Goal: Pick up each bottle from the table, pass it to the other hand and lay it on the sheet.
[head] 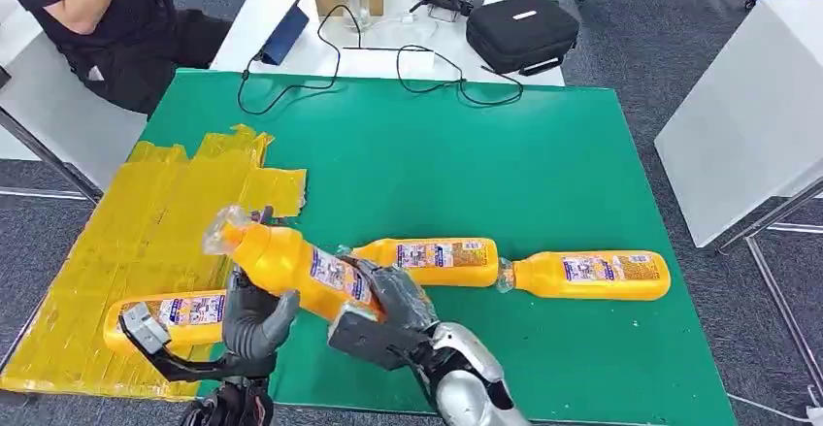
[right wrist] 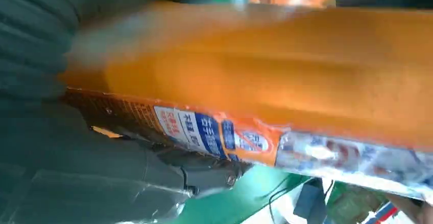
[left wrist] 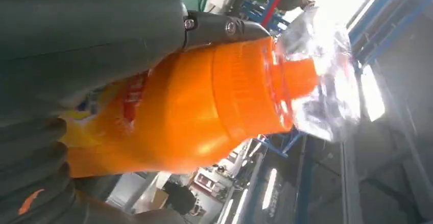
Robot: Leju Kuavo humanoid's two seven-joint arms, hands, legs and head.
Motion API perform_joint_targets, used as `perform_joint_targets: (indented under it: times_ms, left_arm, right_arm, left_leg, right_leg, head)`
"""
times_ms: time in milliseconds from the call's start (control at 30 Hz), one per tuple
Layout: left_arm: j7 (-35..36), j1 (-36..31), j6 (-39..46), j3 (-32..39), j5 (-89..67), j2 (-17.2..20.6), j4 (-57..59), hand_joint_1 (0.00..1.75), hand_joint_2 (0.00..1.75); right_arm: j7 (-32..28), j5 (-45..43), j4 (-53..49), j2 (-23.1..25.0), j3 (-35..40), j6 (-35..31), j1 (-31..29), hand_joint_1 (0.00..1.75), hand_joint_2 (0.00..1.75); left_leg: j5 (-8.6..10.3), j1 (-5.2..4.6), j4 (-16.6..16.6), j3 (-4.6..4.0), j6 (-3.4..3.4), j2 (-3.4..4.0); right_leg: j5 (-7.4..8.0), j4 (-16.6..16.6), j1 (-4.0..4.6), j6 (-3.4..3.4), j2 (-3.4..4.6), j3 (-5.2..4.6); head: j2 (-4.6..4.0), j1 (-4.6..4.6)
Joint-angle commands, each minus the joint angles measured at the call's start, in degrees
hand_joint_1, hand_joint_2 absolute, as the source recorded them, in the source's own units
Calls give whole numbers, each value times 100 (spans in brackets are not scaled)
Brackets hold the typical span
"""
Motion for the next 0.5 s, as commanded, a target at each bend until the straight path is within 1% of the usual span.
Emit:
perform_joint_targets:
  times_ms: [33, 67, 100, 133, 167, 233, 267, 333, 500]
  left_arm:
    - [277, 44, -4, 375, 191, -138, 79, 0, 175]
    - [277, 60, -10, 386, 192, -132, 75, 0, 175]
    - [277, 60, -10, 386, 192, -132, 75, 0, 175]
    - [277, 60, -10, 386, 192, -132, 75, 0, 175]
    - [277, 60, -10, 386, 192, -132, 75, 0, 175]
    - [277, 60, -10, 386, 192, -132, 75, 0, 175]
    - [314, 87, -47, 433, 233, -178, 64, 0, 175]
    - [400, 107, -98, 495, 283, -211, 57, 0, 175]
    - [434, 184, -76, 517, 134, -163, 85, 0, 175]
  right_arm:
    - [164, 547, 404, -33, 962, -183, -120, 175, 175]
    - [190, 577, 409, -4, 996, -207, -100, 175, 175]
    - [190, 577, 409, -4, 996, -207, -100, 175, 175]
    - [190, 577, 409, -4, 996, -207, -100, 175, 175]
    - [190, 577, 409, -4, 996, -207, -100, 175, 175]
    - [190, 577, 409, -4, 996, -207, -100, 175, 175]
    - [230, 706, 455, -111, 1174, -258, -252, 175, 175]
    - [197, 707, 689, -174, 1349, -425, -490, 175, 175]
    - [142, 607, 787, -190, 1502, -453, -543, 175, 175]
  left_leg:
    - [-13, 5, 2, 23, -12, 6]
    - [-8, 3, -1, 16, -8, 7]
    - [-18, 5, 3, 31, -14, 11]
    - [-9, 3, -2, 20, -9, 5]
    - [-15, 4, 0, 30, -13, 3]
    - [-7, 4, -1, 14, -8, -1]
    - [-13, 5, 1, 26, -13, -1]
    - [-14, 4, 1, 29, -14, 4]
    - [-7, 3, -4, 22, -10, 1]
  right_leg:
    - [-8, 0, 6, -13, 0, 21]
    - [-4, -3, 4, -9, 3, 14]
    - [-11, 0, 7, -15, 4, 26]
    - [-5, -3, 4, -10, 0, 17]
    - [-11, -1, 6, -14, -4, 28]
    - [-5, -3, 4, -9, -5, 14]
    - [-11, 0, 6, -14, -7, 24]
    - [-10, 0, 5, -15, -3, 26]
    - [-5, -5, 4, -10, -4, 20]
  head:
    - [0, 2]
    - [0, 0]
    - [0, 0]
    - [0, 0]
    - [0, 2]
    - [0, 2]
    - [0, 0]
    - [0, 2]
    - [0, 0]
